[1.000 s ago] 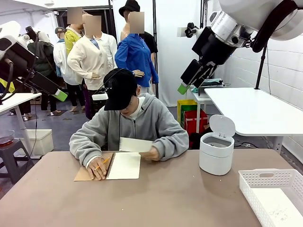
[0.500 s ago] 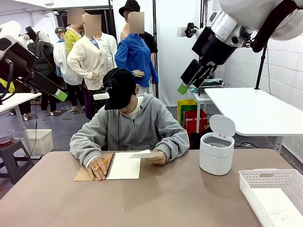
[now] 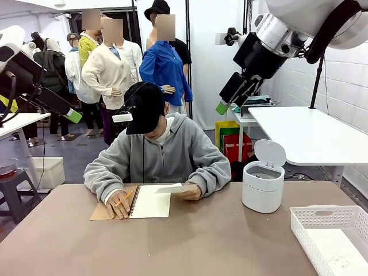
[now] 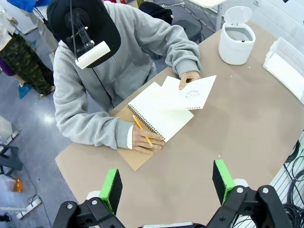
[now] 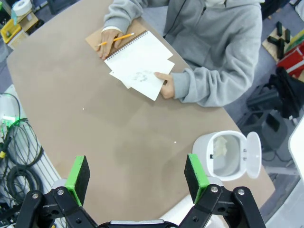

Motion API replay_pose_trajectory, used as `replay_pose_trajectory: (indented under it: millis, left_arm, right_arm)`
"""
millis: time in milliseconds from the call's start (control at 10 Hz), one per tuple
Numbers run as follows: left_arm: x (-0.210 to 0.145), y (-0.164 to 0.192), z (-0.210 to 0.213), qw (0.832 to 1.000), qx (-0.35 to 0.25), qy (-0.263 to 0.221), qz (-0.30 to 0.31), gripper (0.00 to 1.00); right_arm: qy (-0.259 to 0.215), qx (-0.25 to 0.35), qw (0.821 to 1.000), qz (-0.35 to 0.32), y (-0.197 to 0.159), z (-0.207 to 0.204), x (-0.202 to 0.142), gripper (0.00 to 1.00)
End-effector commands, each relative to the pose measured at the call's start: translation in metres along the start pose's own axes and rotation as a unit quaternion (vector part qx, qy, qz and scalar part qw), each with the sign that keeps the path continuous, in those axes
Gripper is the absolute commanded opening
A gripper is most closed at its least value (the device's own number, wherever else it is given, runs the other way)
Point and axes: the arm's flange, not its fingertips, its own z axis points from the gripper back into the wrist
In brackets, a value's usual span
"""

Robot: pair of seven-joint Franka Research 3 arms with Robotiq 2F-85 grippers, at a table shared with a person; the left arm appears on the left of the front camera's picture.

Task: Sort the paper based on its condition.
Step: If a person hands you a paper, place it in the Organizing basket , and if it's crumpled, put it in the Trash can.

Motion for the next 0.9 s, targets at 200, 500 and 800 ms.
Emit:
replay_pose_trajectory:
  millis: [200, 500, 800]
  left_arm:
    - [0.0003, -0.0010, -0.0004, 1.000, -0.005, -0.001, 0.009, 1.00]
    - [0.0003, -0.0010, -0.0004, 1.000, -0.005, -0.001, 0.009, 1.00]
    - [0.0003, -0.0010, -0.0004, 1.000, -0.005, -0.001, 0.009, 1.00]
  right_arm:
    - [-0.003, 0.004, 1.000, -0.001, 0.0000, 0.0005, 0.0000, 1.00]
    - [-0.003, 0.004, 1.000, -0.001, 0.0000, 0.0005, 0.0000, 1.00]
    - [-0.003, 0.004, 1.000, -0.001, 0.0000, 0.0005, 0.0000, 1.00]
